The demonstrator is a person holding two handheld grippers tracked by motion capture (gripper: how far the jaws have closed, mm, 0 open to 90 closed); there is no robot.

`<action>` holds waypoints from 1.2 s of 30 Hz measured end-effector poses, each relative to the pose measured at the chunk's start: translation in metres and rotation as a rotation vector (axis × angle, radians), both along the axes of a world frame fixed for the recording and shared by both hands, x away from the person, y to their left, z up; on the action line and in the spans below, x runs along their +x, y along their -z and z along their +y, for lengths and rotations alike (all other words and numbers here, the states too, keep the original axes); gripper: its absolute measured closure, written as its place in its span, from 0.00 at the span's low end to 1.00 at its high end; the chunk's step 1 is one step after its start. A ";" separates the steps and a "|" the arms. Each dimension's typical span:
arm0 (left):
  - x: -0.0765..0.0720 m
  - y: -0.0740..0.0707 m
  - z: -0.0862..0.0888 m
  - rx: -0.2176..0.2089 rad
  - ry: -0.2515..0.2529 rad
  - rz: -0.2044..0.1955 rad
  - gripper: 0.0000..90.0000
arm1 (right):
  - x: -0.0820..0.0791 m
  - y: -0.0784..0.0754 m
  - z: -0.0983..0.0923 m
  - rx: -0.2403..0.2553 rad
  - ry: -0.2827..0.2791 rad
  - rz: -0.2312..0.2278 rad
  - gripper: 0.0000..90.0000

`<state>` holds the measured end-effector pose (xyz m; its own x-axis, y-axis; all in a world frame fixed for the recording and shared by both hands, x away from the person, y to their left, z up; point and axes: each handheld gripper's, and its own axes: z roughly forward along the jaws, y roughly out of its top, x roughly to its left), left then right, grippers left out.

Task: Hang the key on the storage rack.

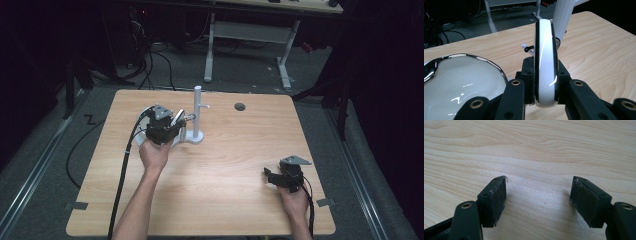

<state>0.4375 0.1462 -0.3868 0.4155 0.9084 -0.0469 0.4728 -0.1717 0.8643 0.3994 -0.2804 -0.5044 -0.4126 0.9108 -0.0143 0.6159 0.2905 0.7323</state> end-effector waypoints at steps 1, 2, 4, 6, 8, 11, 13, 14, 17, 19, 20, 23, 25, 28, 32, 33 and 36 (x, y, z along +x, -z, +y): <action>0.000 0.001 0.000 -0.001 0.000 0.001 0.84 | 0.000 0.000 0.000 -0.001 -0.001 0.000 0.33; 0.000 0.002 0.000 -0.003 0.000 0.005 0.84 | 0.000 0.000 0.000 -0.001 -0.001 0.000 0.33; 0.000 0.003 0.000 -0.001 0.003 0.011 0.84 | 0.000 0.000 0.000 -0.001 -0.001 0.000 0.33; 0.001 0.004 0.000 0.000 0.003 0.015 0.84 | 0.000 0.000 0.000 0.000 0.000 0.000 0.33; 0.001 0.005 0.000 -0.003 0.001 0.017 0.84 | 0.000 0.000 0.000 0.000 0.001 0.001 0.33; 0.001 0.007 0.000 0.000 0.003 0.013 0.84 | 0.000 0.000 0.000 0.000 0.000 0.000 0.33; 0.001 0.008 -0.001 0.002 0.004 0.016 0.84 | 0.000 0.000 0.000 0.000 0.000 0.000 0.33; 0.001 0.008 -0.001 0.003 0.005 0.026 0.84 | 0.000 0.000 0.000 0.000 0.001 0.000 0.33; 0.001 0.009 -0.001 0.006 0.006 0.029 0.84 | 0.000 0.000 0.000 -0.001 0.000 0.000 0.33; 0.001 0.009 -0.002 0.005 0.005 0.029 0.84 | 0.000 0.000 0.000 0.000 0.001 0.000 0.33; 0.001 0.010 -0.002 0.006 0.006 0.030 0.84 | 0.000 0.000 0.000 0.000 0.000 0.000 0.33; 0.002 0.011 -0.004 0.008 0.005 0.036 0.84 | 0.000 0.000 0.000 -0.001 0.000 0.000 0.33; 0.003 0.013 -0.005 0.012 0.008 0.040 0.84 | 0.000 0.000 0.000 -0.001 0.000 0.000 0.33; 0.003 0.013 -0.006 0.009 0.009 0.044 0.84 | 0.000 0.000 0.000 -0.001 0.000 0.000 0.33; 0.004 0.014 -0.007 0.006 0.010 0.048 0.84 | 0.000 0.000 0.000 0.000 0.001 0.000 0.33; 0.004 0.014 -0.007 0.005 0.011 0.049 0.84 | 0.000 0.000 0.000 -0.001 -0.001 0.000 0.33; 0.004 0.014 -0.006 0.008 0.017 0.048 0.84 | 0.000 0.000 0.000 -0.001 0.000 0.000 0.33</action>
<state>0.4417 0.1401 -0.4011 0.4283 0.9016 -0.0597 0.5107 -0.1870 0.8392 0.3993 -0.2804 -0.5044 -0.4124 0.9109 -0.0149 0.6161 0.2909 0.7320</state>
